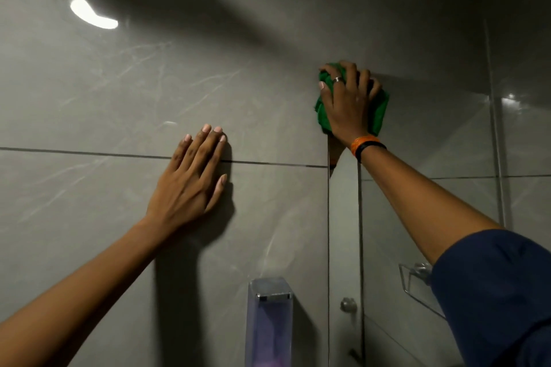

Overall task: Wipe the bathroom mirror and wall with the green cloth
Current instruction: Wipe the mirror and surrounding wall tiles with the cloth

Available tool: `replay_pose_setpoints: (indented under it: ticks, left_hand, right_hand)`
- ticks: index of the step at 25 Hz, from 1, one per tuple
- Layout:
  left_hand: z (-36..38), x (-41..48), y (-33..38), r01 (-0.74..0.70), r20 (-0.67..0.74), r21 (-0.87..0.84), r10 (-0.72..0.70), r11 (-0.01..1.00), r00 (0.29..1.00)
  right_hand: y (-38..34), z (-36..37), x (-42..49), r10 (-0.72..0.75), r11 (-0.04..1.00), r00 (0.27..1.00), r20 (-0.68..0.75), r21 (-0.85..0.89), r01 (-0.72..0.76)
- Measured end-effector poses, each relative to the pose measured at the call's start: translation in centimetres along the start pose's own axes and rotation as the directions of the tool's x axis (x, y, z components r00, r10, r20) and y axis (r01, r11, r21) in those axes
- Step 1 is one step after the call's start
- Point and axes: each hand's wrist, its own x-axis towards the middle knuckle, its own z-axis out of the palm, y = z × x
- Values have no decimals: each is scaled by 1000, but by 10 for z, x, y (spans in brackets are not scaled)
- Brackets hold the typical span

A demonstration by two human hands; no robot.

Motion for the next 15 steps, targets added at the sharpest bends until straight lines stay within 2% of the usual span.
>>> replay_pose_setpoints:
  ticks: [4,8,12,15]
  left_hand:
    - [-2,-4,-2,34,-5,-29,-35,999,999]
    - [-5,-21,0,55,12,-61,-54,997,998]
    - [-11,-52,7,54,65,-101,-48,993,997]
    - [-19,-78,15,81,128,-206,-55,975,990]
  right_hand:
    - [-11,-7,-36,-73,997,997,7,-9,73]
    - [-18,-12,-88,-86,996,996,32,25,85]
    - [-21,-14,-152,-91,996,994,64,6,91]
    - [-21,-21,-197,-93,996,989,118,0,93]
